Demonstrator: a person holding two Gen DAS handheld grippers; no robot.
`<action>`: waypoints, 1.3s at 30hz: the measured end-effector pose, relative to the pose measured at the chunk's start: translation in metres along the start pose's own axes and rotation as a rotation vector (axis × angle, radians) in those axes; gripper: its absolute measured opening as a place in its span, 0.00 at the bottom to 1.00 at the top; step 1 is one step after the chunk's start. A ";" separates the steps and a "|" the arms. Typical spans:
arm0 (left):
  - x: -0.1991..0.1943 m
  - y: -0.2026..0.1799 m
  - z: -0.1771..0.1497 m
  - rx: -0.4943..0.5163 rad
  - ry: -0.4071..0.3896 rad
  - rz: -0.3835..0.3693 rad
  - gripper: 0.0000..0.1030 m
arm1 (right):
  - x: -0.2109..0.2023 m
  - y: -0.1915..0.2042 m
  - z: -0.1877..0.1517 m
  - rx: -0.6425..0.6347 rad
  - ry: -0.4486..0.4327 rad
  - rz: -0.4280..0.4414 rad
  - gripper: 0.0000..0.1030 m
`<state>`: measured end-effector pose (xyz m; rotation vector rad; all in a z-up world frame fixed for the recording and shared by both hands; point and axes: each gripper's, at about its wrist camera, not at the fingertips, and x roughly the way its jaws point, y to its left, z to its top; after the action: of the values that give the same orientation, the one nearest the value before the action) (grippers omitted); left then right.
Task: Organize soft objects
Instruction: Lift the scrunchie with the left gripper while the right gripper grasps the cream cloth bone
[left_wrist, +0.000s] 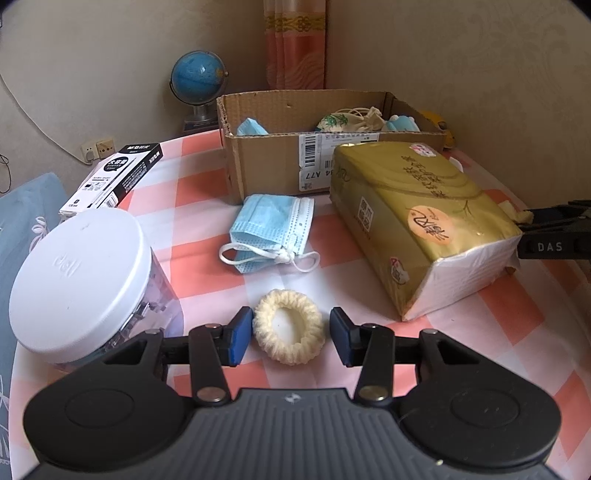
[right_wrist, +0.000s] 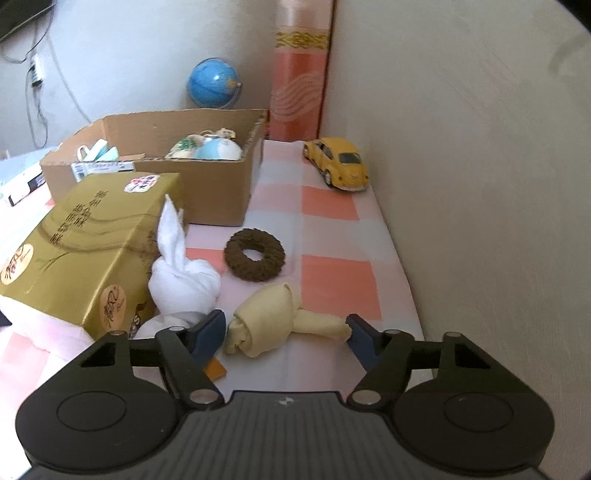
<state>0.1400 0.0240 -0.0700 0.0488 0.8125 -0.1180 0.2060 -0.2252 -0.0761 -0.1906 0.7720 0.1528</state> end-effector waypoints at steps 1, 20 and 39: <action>0.000 0.000 0.000 0.001 0.000 -0.004 0.42 | 0.000 0.001 0.001 -0.005 -0.002 0.005 0.64; -0.002 0.005 0.001 0.023 0.009 -0.037 0.34 | -0.014 -0.008 0.007 0.053 -0.010 0.034 0.42; -0.007 0.005 0.007 0.072 0.012 -0.072 0.29 | -0.019 -0.002 0.019 0.011 -0.025 0.018 0.31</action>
<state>0.1407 0.0291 -0.0605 0.0888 0.8218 -0.2149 0.2058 -0.2243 -0.0485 -0.1713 0.7501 0.1675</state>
